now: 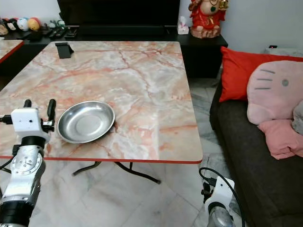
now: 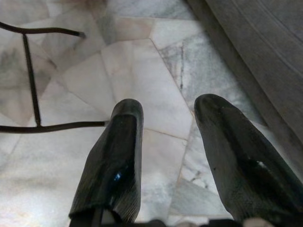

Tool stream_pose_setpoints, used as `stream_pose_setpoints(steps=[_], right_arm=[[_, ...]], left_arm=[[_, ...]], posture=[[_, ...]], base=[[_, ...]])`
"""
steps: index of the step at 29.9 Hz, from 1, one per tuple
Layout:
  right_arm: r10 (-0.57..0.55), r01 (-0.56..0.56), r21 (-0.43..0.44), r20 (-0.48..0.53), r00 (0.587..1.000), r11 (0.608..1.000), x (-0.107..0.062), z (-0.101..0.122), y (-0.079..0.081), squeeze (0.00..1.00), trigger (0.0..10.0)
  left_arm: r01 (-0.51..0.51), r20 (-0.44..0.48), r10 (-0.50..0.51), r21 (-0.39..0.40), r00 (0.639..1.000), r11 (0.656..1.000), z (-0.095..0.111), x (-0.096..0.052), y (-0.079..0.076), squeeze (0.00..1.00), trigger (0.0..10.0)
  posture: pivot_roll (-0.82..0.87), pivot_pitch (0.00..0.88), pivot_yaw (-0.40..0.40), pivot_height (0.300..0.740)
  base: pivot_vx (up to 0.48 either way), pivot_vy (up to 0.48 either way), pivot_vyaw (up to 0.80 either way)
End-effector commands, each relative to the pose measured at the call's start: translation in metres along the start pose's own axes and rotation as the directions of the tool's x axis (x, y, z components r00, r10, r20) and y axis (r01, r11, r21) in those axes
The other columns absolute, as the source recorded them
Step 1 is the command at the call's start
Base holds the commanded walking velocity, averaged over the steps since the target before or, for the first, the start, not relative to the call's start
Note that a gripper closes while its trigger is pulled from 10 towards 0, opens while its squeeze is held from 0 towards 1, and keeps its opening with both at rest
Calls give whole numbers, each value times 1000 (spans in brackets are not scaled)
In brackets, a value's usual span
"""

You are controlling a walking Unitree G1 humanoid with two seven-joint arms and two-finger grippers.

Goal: Setting the table

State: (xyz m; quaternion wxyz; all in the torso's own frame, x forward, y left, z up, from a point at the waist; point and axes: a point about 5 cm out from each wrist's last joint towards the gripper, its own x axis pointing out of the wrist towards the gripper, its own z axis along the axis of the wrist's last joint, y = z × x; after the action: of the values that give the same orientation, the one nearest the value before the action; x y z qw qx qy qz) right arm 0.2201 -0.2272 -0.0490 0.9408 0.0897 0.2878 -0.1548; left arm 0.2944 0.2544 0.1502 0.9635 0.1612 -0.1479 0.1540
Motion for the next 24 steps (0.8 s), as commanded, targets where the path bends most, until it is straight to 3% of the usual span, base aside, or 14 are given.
stream_pose_setpoints(steps=[1, 3, 4, 8, 11, 13, 14, 15, 17, 19, 21, 22, 24], right_arm=[[-16, 16, 12, -1, 1000, 1000, -1, -2, -3, 0, 10000], [-19, 19, 18, -1, 1000, 1000, -2, -3, -4, 0, 10000], [-19, 20, 19, -2, 1000, 1000, -2, -3, -4, 0, 10000], [-13, 14, 13, -11, 1000, 1000, -2, -5, -2, 0, 10000], [-9, 9, 7, -14, 1000, 1000, -2, -5, -1, 0, 10000], [-9, 9, 6, -14, 1000, 1000, -2, -5, 0, 0, 10000], [-9, 9, 6, -14, 1000, 1000, -2, -5, 0, 0, 10000], [-11, 11, 8, -13, 1000, 1000, -2, -5, 1, 0, 10000], [-12, 12, 8, -11, 1000, 1000, -2, -5, 1, 0, 10000], [-14, 14, 6, -10, 1000, 1000, -2, -5, 0, 0, 10000], [-15, 15, 5, -10, 1000, 1000, -2, -5, 0, 0, 10000], [-16, 16, 1, -13, 1000, 1000, -2, -5, -1, 0, 10000], [-22, 22, 1, -15, 1000, 1000, -2, -5, -2, 0, 10000]], left_arm=[[-131, -45, 135, 90, 990, 987, -7, -5, 30, 0, 10000], [-271, -106, 292, 174, 951, 947, -20, -20, 64, 0, 10000], [-359, -135, 399, 248, 907, 900, -27, -34, 90, 0, 10000], [-462, -224, 574, 402, 788, 791, -45, -63, 130, 0, 10000], [-458, -343, 638, 475, 690, 751, -64, -82, 136, 0, 10000], [-476, -450, 677, 487, 582, 732, -80, -98, 135, 0, 10000], [-476, -450, 677, 487, 582, 732, -80, -98, 135, 0, 10000], [-485, -559, 689, 491, 462, 724, -96, -116, 128, 0, 10000], [-489, -632, 673, 479, 385, 729, -108, -127, 118, 0, 10000], [-443, -708, 612, 450, 352, 775, -119, -132, 103, 0, 10000], [-432, -730, 592, 438, 341, 788, -121, -133, 99, 0, 10000], [-399, -786, 525, 389, 328, 831, -128, -134, 87, 0, 10000], [-306, -851, 395, 296, 345, 905, -137, -131, 66, 0, 10000]], posture=[[23, 0, 4, 740], [42, 0, -2, 740], [54, 0, -7, 740], [65, 0, -13, 740], [71, 0, -15, 740], [67, 0, -13, 740], [67, 0, -13, 740], [62, 0, -10, 740], [62, 0, -10, 740], [51, 0, -14, 740], [51, 0, -14, 740], [50, 0, -13, 740], [42, 0, -12, 740]], base=[[0, 0, 0], [0, 0, 0], [0, 0, 0], [0, 0, 0], [0, 0, 0], [0, 0, 0], [0, 0, 0], [0, 0, 0], [0, 0, 0], [0, 0, 0], [0, 0, 0], [0, 0, 0], [0, 0, 0]])
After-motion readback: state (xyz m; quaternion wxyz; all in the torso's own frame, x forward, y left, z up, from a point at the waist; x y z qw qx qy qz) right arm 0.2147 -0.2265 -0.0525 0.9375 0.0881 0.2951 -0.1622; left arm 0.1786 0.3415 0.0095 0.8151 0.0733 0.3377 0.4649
